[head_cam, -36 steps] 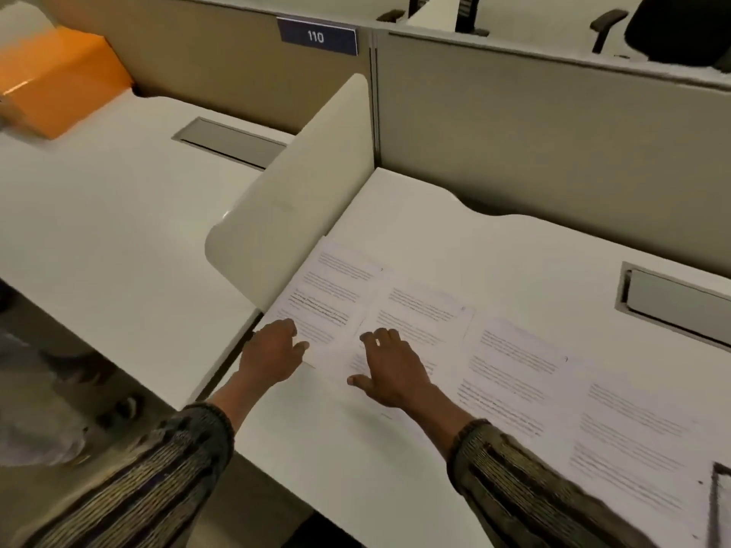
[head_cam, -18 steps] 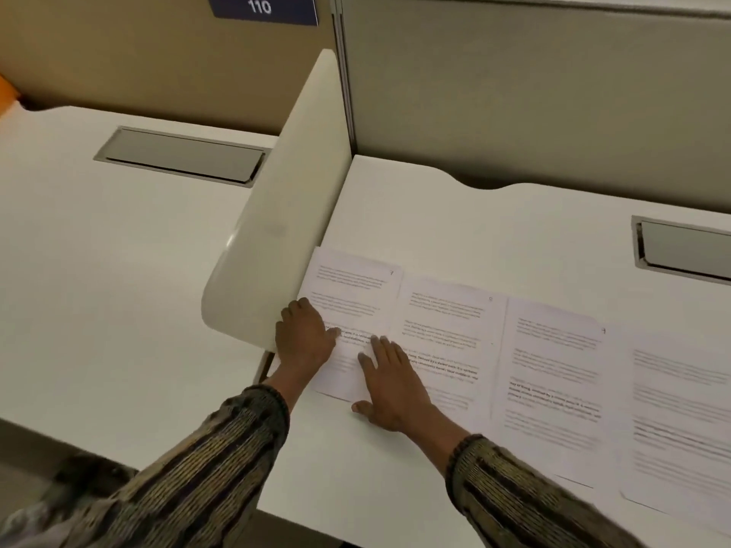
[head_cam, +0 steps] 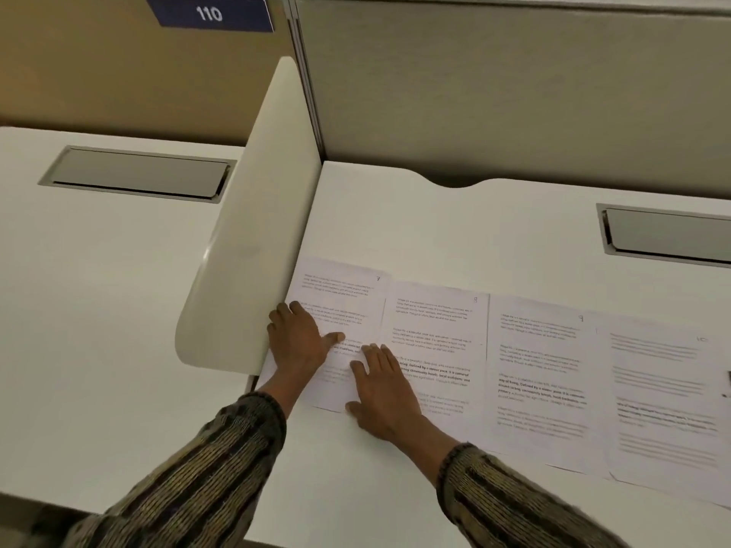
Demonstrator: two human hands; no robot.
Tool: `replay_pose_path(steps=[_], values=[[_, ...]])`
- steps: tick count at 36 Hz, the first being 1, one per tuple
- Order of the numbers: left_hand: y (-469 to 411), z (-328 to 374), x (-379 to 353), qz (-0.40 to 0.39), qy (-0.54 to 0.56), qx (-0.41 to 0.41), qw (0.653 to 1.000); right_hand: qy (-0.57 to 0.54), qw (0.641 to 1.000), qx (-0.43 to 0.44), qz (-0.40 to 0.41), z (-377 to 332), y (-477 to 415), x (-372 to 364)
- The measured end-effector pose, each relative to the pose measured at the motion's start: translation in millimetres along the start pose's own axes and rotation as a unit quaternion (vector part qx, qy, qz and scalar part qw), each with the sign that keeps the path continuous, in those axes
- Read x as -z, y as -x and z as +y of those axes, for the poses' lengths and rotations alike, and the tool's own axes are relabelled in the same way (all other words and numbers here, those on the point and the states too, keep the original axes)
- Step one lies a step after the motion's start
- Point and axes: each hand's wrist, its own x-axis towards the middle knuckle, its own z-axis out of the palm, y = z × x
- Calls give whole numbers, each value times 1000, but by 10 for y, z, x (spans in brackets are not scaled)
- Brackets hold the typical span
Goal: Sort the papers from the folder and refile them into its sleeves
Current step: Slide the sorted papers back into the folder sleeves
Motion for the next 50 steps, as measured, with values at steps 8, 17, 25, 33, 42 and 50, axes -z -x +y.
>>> replay_pose_path(steps=[8, 17, 25, 33, 42, 50], values=[[-288, 237, 127, 28, -35, -73, 996, 32, 999, -14, 8, -1, -47, -26], [-1057, 515, 378, -107, -108, -310, 938, 85, 996, -22, -11, -7, -90, -162], [-1299, 610, 480, -64, -188, -364, 910, 86, 996, -16, -22, 18, -120, -192], [-1420, 701, 629, -45, -204, -367, 907, 90, 995, -5, 35, 68, -183, -291], [-1368, 778, 1177, -120, -87, -333, 931, -201, 964, -67, 163, 82, -284, 19], [-1138, 1079, 1995, -167, -70, -362, 914, -449, 839, -194, 237, 270, -322, 485]])
